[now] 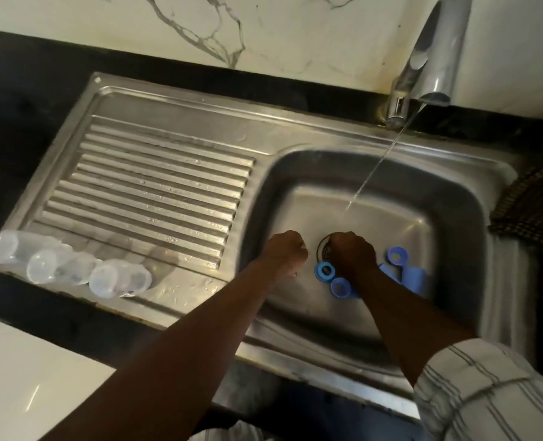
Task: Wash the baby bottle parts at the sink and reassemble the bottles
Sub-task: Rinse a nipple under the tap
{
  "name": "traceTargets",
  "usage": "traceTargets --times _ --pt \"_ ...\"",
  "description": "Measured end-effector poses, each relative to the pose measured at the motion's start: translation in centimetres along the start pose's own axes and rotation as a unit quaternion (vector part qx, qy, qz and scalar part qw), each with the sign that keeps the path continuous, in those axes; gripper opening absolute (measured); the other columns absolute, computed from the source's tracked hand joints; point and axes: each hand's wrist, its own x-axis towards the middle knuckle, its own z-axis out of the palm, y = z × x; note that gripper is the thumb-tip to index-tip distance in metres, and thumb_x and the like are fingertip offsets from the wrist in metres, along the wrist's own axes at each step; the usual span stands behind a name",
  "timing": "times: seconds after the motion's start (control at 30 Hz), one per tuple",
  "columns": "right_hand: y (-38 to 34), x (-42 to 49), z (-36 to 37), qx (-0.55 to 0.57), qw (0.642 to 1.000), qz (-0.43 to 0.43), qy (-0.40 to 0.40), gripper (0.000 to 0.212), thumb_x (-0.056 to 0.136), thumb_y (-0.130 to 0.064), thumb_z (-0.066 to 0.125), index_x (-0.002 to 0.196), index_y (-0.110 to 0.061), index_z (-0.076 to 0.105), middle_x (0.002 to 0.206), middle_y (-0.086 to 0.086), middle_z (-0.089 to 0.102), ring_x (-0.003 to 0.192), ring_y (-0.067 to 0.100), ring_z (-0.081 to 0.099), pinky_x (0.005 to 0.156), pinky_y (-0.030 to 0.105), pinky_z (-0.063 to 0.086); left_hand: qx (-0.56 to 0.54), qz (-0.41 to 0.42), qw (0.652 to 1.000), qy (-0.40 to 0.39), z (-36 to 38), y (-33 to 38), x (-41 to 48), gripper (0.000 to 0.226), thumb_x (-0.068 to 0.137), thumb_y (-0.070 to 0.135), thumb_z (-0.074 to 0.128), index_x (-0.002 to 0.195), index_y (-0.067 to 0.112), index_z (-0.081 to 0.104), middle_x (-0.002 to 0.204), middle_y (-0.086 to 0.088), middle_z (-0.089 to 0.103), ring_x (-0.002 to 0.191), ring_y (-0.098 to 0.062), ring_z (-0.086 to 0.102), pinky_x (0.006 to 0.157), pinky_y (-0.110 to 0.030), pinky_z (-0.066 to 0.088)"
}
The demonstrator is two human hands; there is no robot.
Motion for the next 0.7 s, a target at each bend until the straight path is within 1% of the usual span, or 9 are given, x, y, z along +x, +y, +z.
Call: traceTargets --times 0.1,0.2,0.23,0.33,0.43,0.5,0.57,0.63,0.7 --pt "-0.1 -0.1 -0.5 0.058 0.998 0.037 0.001 0.01 0.087 -0.017 0.059 0.096 -0.013 0.062 0.1 0.01 0.063 0.093 0.034 0.064 0.069 0.034 0.046 -0.051 -0.008 0.999 0.0 0.0 -0.2 -0.1 0.014 0.092 0.015 0.064 0.104 0.008 0.066 0.097 -0.012 0.07 0.083 -0.029 0.073 0.076 -0.044 0.063" --pt "0.9 -0.8 -0.9 0.271 0.956 0.1 0.06 0.006 0.085 -0.018 0.067 0.082 -0.013 0.07 0.088 0.005 0.069 0.085 0.026 0.065 0.07 0.031 0.049 -0.12 -0.005 0.993 0.004 -0.1 -0.1 -0.3 0.013 0.085 0.022 0.067 0.098 0.019 0.069 0.097 -0.008 0.07 0.084 -0.028 0.073 0.073 -0.044 0.063" --pt "1.4 -1.8 -1.9 0.373 0.916 0.117 0.085 0.007 0.085 -0.017 0.07 0.078 -0.013 0.07 0.082 0.004 0.069 0.08 0.023 0.065 0.07 0.031 0.05 -0.133 0.009 0.991 0.007 -0.4 0.7 -0.4 0.015 0.084 0.024 0.067 0.098 0.021 0.07 0.099 -0.008 0.071 0.089 -0.028 0.072 0.078 -0.045 0.063" --pt "1.1 -4.1 -3.9 0.644 0.751 0.118 0.085 0.018 0.09 -0.01 0.069 0.073 -0.014 0.063 0.07 0.007 0.063 0.07 0.025 0.062 0.065 0.039 0.055 -0.187 0.039 0.982 0.007 -0.5 1.9 -0.5 0.031 0.087 0.024 0.067 0.118 0.019 0.068 0.108 -0.015 0.071 0.102 -0.033 0.069 0.09 -0.046 0.058" --pt "0.9 -7.1 -7.8 0.729 0.668 0.098 0.113 0.009 0.093 0.0 0.063 0.086 -0.005 0.062 0.079 0.01 0.068 0.078 0.024 0.069 0.078 0.039 0.06 -0.285 0.111 0.952 -0.005 -1.6 4.4 -1.7 0.026 0.088 0.005 0.064 0.112 0.013 0.07 0.094 -0.02 0.069 0.08 -0.03 0.069 0.068 -0.035 0.058" --pt "0.9 -8.0 -9.8 0.733 0.663 0.075 0.135 0.004 0.093 0.003 0.061 0.092 -0.001 0.062 0.081 0.01 0.069 0.078 0.022 0.069 0.076 0.032 0.061 -0.298 0.149 0.943 0.015 -2.3 6.0 -1.9 0.021 0.084 -0.002 0.063 0.087 0.016 0.074 0.077 -0.014 0.069 0.067 -0.026 0.064 0.064 -0.033 0.055" --pt "0.7 -9.3 -11.6 0.728 0.665 0.07 0.153 0.009 0.094 0.002 0.06 0.102 0.006 0.062 0.086 0.011 0.07 0.077 0.02 0.069 0.071 0.026 0.061 -0.272 0.178 0.945 0.036 -2.9 7.3 -2.5 0.026 0.084 0.003 0.065 0.07 0.025 0.071 0.073 -0.008 0.071 0.07 -0.029 0.069 0.074 -0.04 0.06" --pt "1.0 -9.9 -12.8 0.726 0.67 0.072 0.136 0.017 0.096 -0.003 0.06 0.111 0.005 0.062 0.096 0.016 0.072 0.082 0.024 0.071 0.071 0.028 0.062 -0.259 0.193 0.945 0.061 -3.3 8.0 -2.7 0.028 0.086 0.008 0.064 0.065 0.025 0.068 0.071 -0.008 0.072 0.07 -0.031 0.07 0.074 -0.043 0.061" --pt "1.4 -10.4 -13.6 0.704 0.695 0.081 0.122 0.016 0.099 -0.012 0.058 0.111 -0.002 0.063 0.103 0.02 0.073 0.085 0.03 0.074 0.074 0.038 0.062 -0.275 0.208 0.937 0.051 -4.0 8.8 -3.2 0.025 0.092 0.01 0.061 0.07 0.021 0.067 0.068 -0.007 0.068 0.063 -0.028 0.065 0.069 -0.042 0.056"
